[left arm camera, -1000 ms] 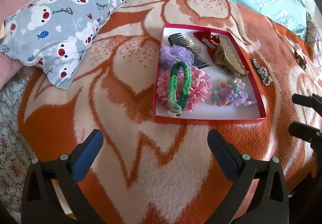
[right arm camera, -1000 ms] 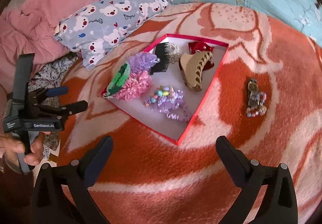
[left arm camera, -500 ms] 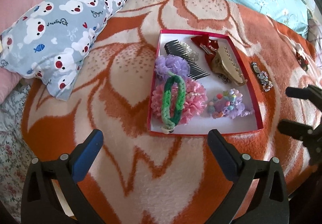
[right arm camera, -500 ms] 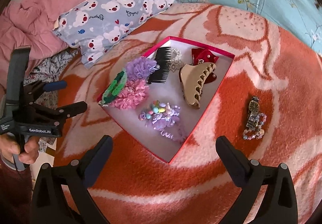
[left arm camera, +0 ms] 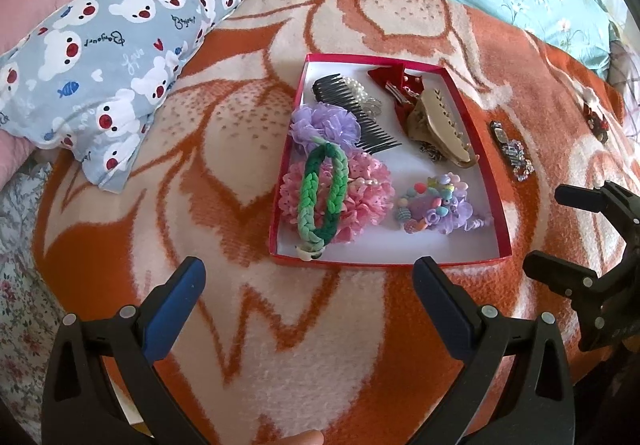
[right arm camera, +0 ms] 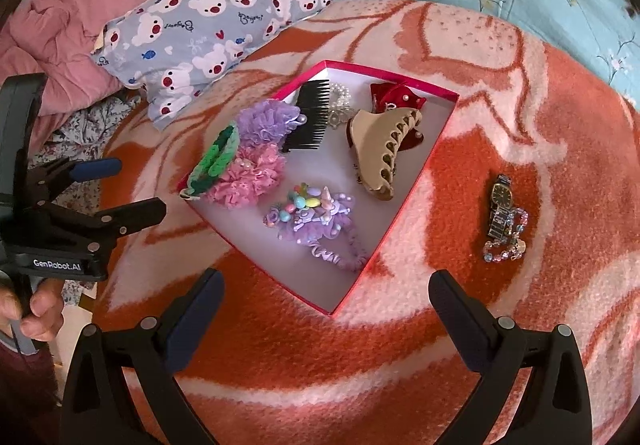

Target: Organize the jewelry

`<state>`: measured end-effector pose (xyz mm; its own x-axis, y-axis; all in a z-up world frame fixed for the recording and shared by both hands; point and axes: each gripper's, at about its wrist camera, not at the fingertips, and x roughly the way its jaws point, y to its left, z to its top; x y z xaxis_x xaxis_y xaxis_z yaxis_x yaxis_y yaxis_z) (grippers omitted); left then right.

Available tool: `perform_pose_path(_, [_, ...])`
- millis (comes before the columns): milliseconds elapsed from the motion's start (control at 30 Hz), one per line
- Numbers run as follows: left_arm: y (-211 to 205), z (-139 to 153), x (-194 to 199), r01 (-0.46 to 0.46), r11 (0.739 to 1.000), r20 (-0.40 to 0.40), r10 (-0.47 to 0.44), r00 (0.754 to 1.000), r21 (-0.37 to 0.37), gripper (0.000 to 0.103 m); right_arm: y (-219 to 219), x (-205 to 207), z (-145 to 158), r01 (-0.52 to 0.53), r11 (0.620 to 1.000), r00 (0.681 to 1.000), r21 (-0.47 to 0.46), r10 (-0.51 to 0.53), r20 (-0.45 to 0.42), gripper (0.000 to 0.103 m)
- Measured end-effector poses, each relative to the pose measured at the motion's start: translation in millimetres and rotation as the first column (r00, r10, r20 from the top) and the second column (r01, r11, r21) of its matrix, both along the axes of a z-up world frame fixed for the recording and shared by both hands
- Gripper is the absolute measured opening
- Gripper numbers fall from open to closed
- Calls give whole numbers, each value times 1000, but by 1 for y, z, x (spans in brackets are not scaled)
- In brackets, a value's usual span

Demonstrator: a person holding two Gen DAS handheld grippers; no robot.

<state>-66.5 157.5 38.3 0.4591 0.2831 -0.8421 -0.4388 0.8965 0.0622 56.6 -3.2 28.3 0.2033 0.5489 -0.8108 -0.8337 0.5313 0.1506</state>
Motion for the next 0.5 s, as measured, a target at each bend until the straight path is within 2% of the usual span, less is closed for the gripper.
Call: perform_pose_path(500, [-7,2,4,27,999,16,-27,1000,20,103,-13,16,0,55,998,998,36,-54,-21,103])
